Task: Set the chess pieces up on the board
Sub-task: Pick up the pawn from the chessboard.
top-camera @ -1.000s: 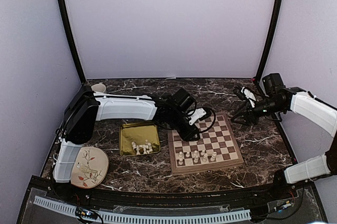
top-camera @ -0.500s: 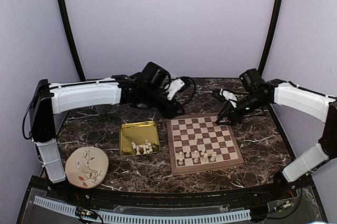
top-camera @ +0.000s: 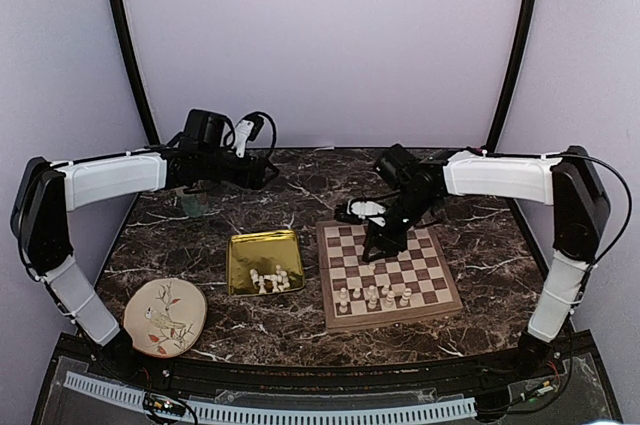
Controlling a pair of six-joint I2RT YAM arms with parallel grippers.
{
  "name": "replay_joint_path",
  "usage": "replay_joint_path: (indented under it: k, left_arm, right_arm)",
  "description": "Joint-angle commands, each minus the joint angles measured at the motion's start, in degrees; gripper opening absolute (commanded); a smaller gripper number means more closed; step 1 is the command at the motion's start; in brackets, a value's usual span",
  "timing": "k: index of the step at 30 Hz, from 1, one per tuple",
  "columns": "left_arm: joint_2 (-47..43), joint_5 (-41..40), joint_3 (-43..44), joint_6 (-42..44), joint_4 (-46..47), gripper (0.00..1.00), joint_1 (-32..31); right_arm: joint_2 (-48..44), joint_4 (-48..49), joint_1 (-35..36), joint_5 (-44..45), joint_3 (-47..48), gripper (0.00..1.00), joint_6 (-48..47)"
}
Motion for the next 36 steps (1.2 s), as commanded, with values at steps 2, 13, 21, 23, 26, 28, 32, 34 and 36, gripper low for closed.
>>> replay_joint_path:
  k: [2,13,21,23,26,28,32,34,36]
  left_arm:
    - [-4.6,2.2,-3.2,-0.4,4.3,0.71,-0.1]
    - [-6.1,5.0,-3.7,-1.1,5.1,0.69,-0.1]
    - [-5.8,5.7,-3.7,-1.3,5.1,0.67,0.0]
    - [-5.6,6.0,-3.7,-1.4,5.1,0.67,-0.1]
    - [-5.4,6.3,-3.6,-1.5,5.0,0.67,-0.1]
    - [-5.2,6.6,-3.4,-1.5,4.7,0.67,-0.1]
    - [-5.3,6.8,-3.4,-1.5,4.7,0.66,-0.1]
    - [-5.2,6.8,-3.4,-1.5,4.7,0.66,-0.1]
    - [-5.1,7.0,-3.4,-1.6,4.7,0.65,-0.1]
  right_arm:
    - [3.8,-3.2,2.4,6.2,3.5,0.39,-0.3]
    - [5.1,-2.4,3.3,12.3,2.6,0.36,1.3]
    - [5.6,-3.4,3.3,11.2,2.7,0.18,1.7]
    - [5.5,-3.8,3.3,10.7,2.7,0.16,1.5]
    - [5.9,-4.4,3.3,9.8,2.8,0.15,1.5]
    - [6.3,-4.6,3.3,9.4,2.9,0.16,1.6]
    - [6.8,-4.6,3.3,9.8,2.9,0.18,2.0]
    - [6.9,-4.7,3.2,10.1,3.0,0.17,2.2]
    - [6.8,-4.8,3.1,10.5,3.1,0.15,2.3]
